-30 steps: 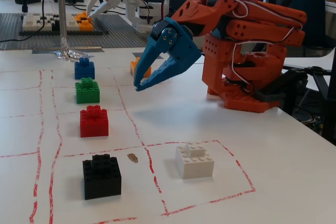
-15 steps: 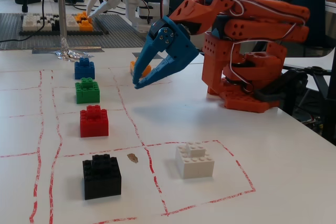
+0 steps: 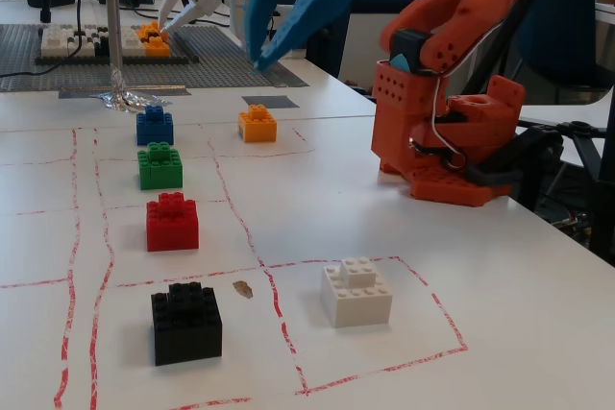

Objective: Grab the block and put it in the grey marker

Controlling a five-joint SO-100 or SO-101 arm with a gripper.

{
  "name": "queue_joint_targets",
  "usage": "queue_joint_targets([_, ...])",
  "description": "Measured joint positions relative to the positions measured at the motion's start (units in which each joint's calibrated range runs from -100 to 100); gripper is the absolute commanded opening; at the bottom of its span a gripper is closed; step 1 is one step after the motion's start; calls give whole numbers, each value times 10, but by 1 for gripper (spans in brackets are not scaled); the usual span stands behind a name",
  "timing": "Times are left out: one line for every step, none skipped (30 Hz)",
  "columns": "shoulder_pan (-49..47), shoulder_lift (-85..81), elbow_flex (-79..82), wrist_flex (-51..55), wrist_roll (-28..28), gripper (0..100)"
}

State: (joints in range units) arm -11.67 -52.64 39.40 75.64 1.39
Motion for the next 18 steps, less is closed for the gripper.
queue_joint_targets([-33,18,-32,22,0,0])
queue_joint_targets([-66,36,-58,45,3,0])
queue_joint_targets([-100,53,-78,69,9,0])
queue_joint_targets([-136,70,-91,89,12,0])
queue_joint_targets([-171,81,-95,107,15,0])
queue_joint_targets([-206,89,-95,122,18,0])
queue_joint_targets([-239,97,-95,133,21,0])
queue_joint_targets([-274,102,-95,141,24,0])
queue_joint_targets([-306,104,-95,142,27,0])
queue_joint_targets([-339,109,-94,142,27,0])
queue_joint_targets([-369,116,-94,142,27,0])
queue_joint_targets([-397,129,-94,141,27,0])
queue_joint_targets([-422,146,-94,141,27,0])
queue_joint_targets([-445,169,-94,133,27,0])
queue_joint_targets([-463,195,-94,120,28,0])
queue_joint_targets([-479,223,-94,107,30,0])
queue_joint_targets([-491,250,-94,92,36,0])
queue_joint_targets([-501,274,-94,76,40,0])
